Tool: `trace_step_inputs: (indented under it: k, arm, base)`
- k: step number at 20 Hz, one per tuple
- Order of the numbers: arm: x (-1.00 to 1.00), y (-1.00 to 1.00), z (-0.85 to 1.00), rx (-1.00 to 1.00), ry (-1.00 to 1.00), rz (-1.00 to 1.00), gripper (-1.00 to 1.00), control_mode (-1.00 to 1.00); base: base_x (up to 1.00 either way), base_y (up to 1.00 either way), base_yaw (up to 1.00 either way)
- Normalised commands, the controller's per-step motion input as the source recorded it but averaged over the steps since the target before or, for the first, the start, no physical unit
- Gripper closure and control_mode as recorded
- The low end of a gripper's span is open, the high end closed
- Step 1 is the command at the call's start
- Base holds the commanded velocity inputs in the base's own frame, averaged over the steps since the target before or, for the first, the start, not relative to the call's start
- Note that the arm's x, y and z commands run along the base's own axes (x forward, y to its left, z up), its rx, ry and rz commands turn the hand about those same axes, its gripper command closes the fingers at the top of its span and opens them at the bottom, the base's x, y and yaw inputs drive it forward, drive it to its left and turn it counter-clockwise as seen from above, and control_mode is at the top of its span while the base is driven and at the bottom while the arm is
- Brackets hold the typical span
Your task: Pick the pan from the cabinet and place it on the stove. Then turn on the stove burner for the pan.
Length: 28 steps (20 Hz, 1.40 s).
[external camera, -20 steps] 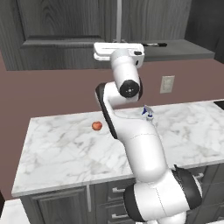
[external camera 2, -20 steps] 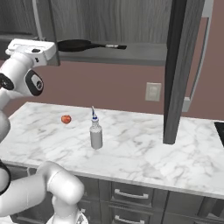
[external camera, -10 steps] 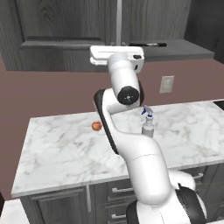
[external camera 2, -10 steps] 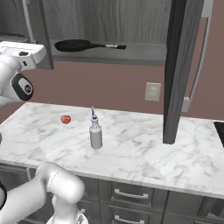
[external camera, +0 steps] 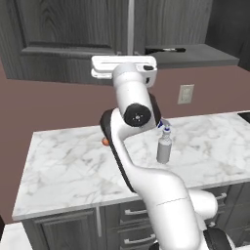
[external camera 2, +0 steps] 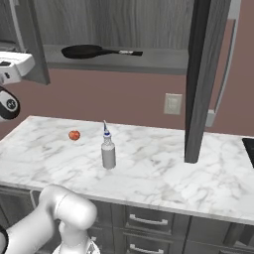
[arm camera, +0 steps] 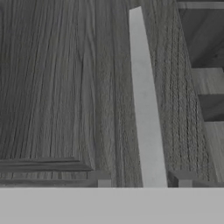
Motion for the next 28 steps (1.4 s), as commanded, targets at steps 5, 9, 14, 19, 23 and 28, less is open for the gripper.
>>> trace_step_inputs:
  k: [5, 9, 14, 19, 23, 28]
  arm:
    - [-0.71, 0.72, 0.0, 0.0, 0.0, 0.03, 1.0, -1.0]
    - [-0.68, 0.77, 0.0, 0.0, 0.0, 0.03, 1.0, -1.0]
    - [-0.53, 0.7, 0.0, -0.02, 0.0, 0.04, -1.0, -1.0]
    - [-0.37, 0.22, 0.0, 0.0, 0.0, 0.06, -1.0, -1.0]
    - [-0.67, -0.09, 0.01, 0.09, -0.03, 0.0, -1.0, -1.0]
    - [-0.84, -0.31, 0.09, 0.13, -0.05, 0.0, -1.0, -1.0]
  base:
    - [0.0, 0.0, 0.0]
    - [0.0, 0.0, 0.0]
    - [0.0, 0.0, 0.0]
    - [0.0, 0.0, 0.0]
    - [0.0, 0.0, 0.0]
    - [0.0, 0.0, 0.0]
